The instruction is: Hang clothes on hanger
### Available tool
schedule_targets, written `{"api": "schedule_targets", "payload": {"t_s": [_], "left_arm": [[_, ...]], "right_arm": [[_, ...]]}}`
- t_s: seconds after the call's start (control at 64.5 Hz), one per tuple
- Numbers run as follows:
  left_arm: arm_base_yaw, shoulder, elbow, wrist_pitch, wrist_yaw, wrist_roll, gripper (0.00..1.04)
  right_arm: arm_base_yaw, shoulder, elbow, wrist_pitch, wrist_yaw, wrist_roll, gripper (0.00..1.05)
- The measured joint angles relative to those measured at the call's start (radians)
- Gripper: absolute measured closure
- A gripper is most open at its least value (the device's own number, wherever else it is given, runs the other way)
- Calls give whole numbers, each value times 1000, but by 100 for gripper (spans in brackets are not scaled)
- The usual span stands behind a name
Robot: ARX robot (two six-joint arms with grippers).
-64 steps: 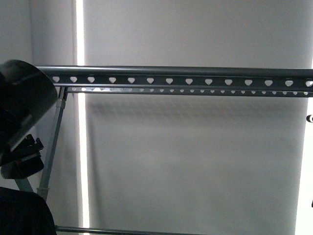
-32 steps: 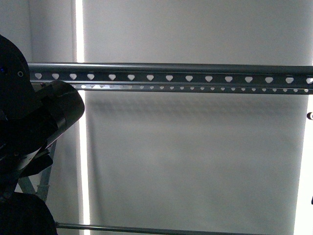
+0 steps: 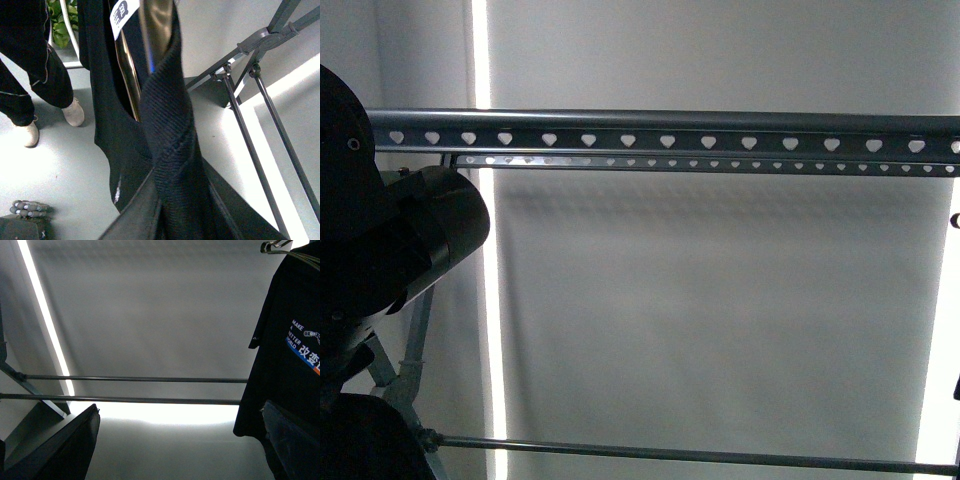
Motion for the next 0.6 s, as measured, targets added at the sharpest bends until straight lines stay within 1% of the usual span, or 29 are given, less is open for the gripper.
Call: {"api": "schedule_targets", "payload": {"t_s": [0.031,0.093,0.217,0.419,0.512,0.605], "left_arm": [[2,2,3,7,9,-7,93],[7,8,14,20,18,-9,100],[16,14,18,66,39,5,100],[19,19,18,117,47,34,100],[11,5,-10,185,50,60,100],[-22,-52,-76,264,53,101,100]], "right_arm": [[0,0,0,0,0,0,7],[0,0,0,0,0,0,7],[0,0,0,0,0,0,7],[0,0,0,0,0,0,7],[0,0,0,0,0,0,7],[0,0,0,0,0,0,7]]}}
